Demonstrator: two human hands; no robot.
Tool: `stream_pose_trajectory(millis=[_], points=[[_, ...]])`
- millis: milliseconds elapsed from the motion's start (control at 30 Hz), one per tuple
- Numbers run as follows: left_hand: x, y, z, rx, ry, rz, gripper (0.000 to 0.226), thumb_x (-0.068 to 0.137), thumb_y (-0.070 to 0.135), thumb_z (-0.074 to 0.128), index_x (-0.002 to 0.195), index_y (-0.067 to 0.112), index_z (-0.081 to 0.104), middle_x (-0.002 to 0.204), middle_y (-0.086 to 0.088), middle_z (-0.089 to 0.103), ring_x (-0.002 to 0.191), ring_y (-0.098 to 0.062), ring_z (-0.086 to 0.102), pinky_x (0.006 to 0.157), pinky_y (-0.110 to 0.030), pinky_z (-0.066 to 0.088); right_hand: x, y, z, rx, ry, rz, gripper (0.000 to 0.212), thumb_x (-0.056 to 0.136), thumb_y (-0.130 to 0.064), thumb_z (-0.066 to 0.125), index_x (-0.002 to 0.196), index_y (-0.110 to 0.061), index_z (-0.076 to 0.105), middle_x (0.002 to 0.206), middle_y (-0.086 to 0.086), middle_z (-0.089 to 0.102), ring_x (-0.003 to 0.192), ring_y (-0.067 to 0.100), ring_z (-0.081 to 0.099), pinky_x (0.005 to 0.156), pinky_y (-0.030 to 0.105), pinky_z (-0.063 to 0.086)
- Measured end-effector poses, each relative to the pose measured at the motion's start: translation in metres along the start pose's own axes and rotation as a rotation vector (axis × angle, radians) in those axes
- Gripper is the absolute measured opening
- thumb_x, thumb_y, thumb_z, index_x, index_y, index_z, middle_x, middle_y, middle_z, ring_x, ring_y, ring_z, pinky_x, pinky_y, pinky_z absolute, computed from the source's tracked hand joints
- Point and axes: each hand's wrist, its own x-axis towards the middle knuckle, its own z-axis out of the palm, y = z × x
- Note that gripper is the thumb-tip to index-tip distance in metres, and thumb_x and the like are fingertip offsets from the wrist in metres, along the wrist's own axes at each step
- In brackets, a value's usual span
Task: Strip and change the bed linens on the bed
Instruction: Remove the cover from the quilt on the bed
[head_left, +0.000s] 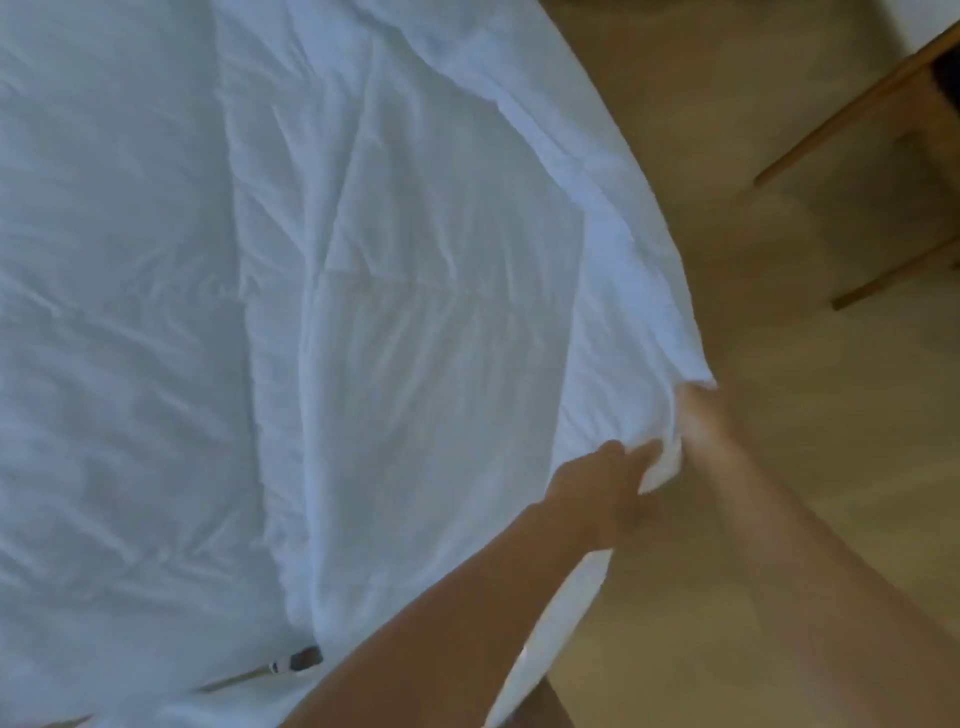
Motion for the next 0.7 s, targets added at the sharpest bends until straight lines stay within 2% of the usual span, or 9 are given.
stream_pose_trajectory(millis=[100, 200, 300, 367, 433, 500, 533, 633, 700], points=[[0.009, -0.019, 0.019, 0.029, 0.014, -0.119, 0.069, 0.092, 0.050, 0.047, 0.150, 0.027, 0.016, 0.134, -0.007, 0.045, 0.121, -0.028, 0.048, 0.094, -0.037, 0.040, 0.026, 0.003, -0.008, -0.018, -0.090, -0.120, 0.027, 0.089, -0.018, 0.043, 0.113, -0.014, 0.054, 0.108, 0.008, 0.061, 0.094, 0.026, 0.058, 0.078, 0.033, 0.048], [-0.001, -0.050, 0.030, 0.040, -0.033, -0.293, 0.072, 0.090, 0.062, 0.042, 0.145, 0.018, 0.029, 0.139, -0.004, 0.045, 0.124, -0.023, 0.047, 0.099, -0.036, 0.038, 0.032, -0.006, 0.016, 0.033, -0.179, -0.195, 0.011, 0.087, -0.014, 0.040, 0.085, -0.014, 0.051, 0.077, 0.000, 0.053, 0.071, 0.019, 0.051, 0.057, 0.027, 0.040], [-0.013, -0.065, 0.036, 0.012, -0.027, -0.341, 0.067, 0.092, 0.060, 0.039, 0.139, 0.013, 0.038, 0.134, -0.005, 0.052, 0.120, -0.022, 0.050, 0.099, -0.034, 0.040, 0.018, 0.009, 0.044, 0.093, -0.315, -0.161, 0.013, 0.090, -0.019, 0.044, 0.079, -0.016, 0.049, 0.070, -0.002, 0.049, 0.061, 0.014, 0.047, 0.050, 0.024, 0.034], [-0.021, -0.073, 0.038, 0.037, 0.029, -0.358, 0.063, 0.093, 0.057, 0.041, 0.139, 0.014, 0.040, 0.133, -0.003, 0.052, 0.122, -0.021, 0.047, 0.102, -0.035, 0.037, -0.001, 0.028, 0.056, 0.124, -0.418, -0.094, 0.014, 0.089, -0.036, 0.053, 0.092, -0.022, 0.053, 0.085, -0.007, 0.057, 0.071, 0.009, 0.055, 0.058, 0.022, 0.040], [-0.033, -0.088, 0.035, 0.175, 0.140, -0.353, 0.060, 0.093, 0.054, 0.042, 0.140, 0.016, 0.039, 0.136, -0.003, 0.047, 0.127, -0.021, 0.040, 0.105, -0.035, 0.030, -0.018, 0.047, 0.067, 0.077, -0.474, -0.069, 0.055, 0.078, -0.047, 0.068, 0.121, -0.019, 0.048, 0.110, -0.007, 0.057, 0.096, 0.012, 0.059, 0.080, 0.026, 0.047], [-0.051, -0.107, 0.029, 0.299, 0.283, -0.359, 0.062, 0.092, 0.050, 0.045, 0.144, 0.019, 0.033, 0.144, -0.003, 0.036, 0.134, -0.022, 0.028, 0.109, -0.034, 0.019, -0.031, 0.062, 0.074, -0.136, -0.480, -0.091, 0.093, 0.072, -0.043, 0.076, 0.144, -0.016, 0.023, 0.133, 0.000, 0.046, 0.121, 0.022, 0.048, 0.098, 0.037, 0.043], [-0.061, -0.117, 0.027, 0.337, 0.338, -0.385, 0.064, 0.091, 0.049, 0.046, 0.146, 0.020, 0.029, 0.147, -0.003, 0.030, 0.137, -0.021, 0.022, 0.111, -0.034, 0.014, -0.037, 0.068, 0.078, -0.317, -0.482, -0.128, 0.102, 0.074, -0.037, 0.075, 0.149, -0.017, 0.009, 0.143, 0.006, 0.037, 0.128, 0.027, 0.042, 0.103, 0.042, 0.040], [-0.093, -0.145, 0.028, 0.421, 0.301, -0.441, 0.073, 0.091, 0.050, 0.045, 0.151, 0.023, 0.013, 0.158, -0.003, 0.006, 0.145, -0.022, 0.001, 0.115, -0.038, -0.002, -0.062, 0.061, 0.092, -0.818, -0.338, -0.385, 0.097, 0.086, -0.025, 0.061, 0.149, -0.011, -0.010, 0.149, 0.015, 0.019, 0.132, 0.034, 0.029, 0.103, 0.042, 0.036], [-0.111, -0.159, 0.030, 0.462, 0.267, -0.426, 0.073, 0.093, 0.049, 0.042, 0.152, 0.026, 0.007, 0.159, -0.002, -0.005, 0.146, -0.021, -0.009, 0.115, -0.043, -0.007, -0.087, 0.043, 0.109, -0.847, -0.295, -0.553, 0.088, 0.089, -0.026, 0.054, 0.149, -0.012, -0.009, 0.149, 0.015, 0.015, 0.132, 0.033, 0.025, 0.100, 0.042, 0.033]])
